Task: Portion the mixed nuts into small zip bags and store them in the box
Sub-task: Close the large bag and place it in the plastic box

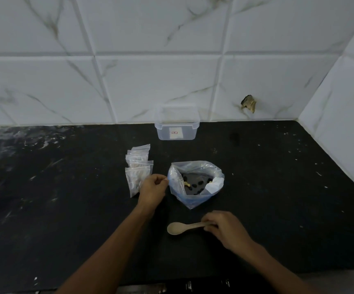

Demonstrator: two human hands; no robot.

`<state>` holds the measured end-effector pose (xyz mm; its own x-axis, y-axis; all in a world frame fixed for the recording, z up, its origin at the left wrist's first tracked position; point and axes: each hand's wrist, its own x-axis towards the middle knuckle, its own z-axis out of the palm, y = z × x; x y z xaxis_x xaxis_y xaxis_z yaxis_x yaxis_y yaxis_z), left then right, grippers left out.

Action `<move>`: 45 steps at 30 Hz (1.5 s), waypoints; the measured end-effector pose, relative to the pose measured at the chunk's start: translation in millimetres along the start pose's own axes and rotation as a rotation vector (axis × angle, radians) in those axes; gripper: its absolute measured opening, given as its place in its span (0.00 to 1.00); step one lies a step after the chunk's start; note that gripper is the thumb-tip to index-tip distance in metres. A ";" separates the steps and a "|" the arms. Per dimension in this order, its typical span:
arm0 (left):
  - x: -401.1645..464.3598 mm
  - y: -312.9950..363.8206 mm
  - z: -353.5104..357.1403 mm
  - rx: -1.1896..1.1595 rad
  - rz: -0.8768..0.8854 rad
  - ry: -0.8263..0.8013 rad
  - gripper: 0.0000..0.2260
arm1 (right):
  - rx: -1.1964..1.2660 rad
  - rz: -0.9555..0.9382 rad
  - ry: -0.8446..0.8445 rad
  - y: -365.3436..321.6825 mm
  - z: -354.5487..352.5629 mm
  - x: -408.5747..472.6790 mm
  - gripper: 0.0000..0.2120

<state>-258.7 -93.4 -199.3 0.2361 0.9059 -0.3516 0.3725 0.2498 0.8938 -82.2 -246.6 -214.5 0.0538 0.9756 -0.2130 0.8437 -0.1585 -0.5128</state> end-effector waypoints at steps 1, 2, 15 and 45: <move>0.9 0.8 2.0 -0.015 -0.025 0.002 0.08 | -0.021 -0.002 0.024 2.6 5.5 0.8 0.10; 1.9 1.7 4.0 -0.031 -0.051 0.006 0.09 | -0.047 -0.010 0.051 4.9 10.4 1.5 0.11; 23.2 11.1 18.4 -0.056 -0.242 0.060 0.06 | 0.252 0.355 0.397 26.1 -7.2 18.6 0.14; 37.1 23.8 2.3 0.379 0.239 0.121 0.06 | 0.413 0.559 0.474 22.2 -72.7 68.0 0.10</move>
<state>-239.0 -54.6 -191.7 0.2577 0.9617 -0.0931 0.6274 -0.0933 0.7731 -20.9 -172.7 -179.9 0.7020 0.6830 -0.2016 0.3680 -0.5903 -0.7184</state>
